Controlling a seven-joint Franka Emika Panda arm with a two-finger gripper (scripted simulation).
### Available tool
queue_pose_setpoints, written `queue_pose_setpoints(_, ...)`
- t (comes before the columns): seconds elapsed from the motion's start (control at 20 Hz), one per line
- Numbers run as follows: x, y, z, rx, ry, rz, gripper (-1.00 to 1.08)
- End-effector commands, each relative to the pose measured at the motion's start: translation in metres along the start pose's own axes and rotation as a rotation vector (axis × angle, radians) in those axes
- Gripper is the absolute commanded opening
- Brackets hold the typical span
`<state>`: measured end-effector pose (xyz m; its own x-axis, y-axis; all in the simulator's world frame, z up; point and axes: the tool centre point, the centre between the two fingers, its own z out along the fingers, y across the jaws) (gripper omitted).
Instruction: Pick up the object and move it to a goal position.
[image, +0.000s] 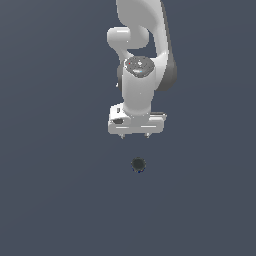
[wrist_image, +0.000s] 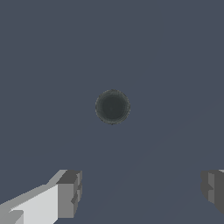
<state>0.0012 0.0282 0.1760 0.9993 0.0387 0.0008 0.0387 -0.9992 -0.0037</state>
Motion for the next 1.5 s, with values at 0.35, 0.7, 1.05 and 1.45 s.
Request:
queue_pose_setpoints(0.35, 0.000, -0.030, 0.002, 0.023, 0.000, -0.019, 1.00)
queue_pose_setpoints(0.7, 0.000, -0.037, 0.003, 0.028, 0.000, -0.024, 1.00)
queue_pose_setpoints(1.05, 0.009, -0.035, 0.015, 0.022, 0.000, -0.091, 1.00)
queue_pose_setpoints(1.45, 0.027, -0.030, 0.046, 0.010, 0.000, -0.253, 1.00)
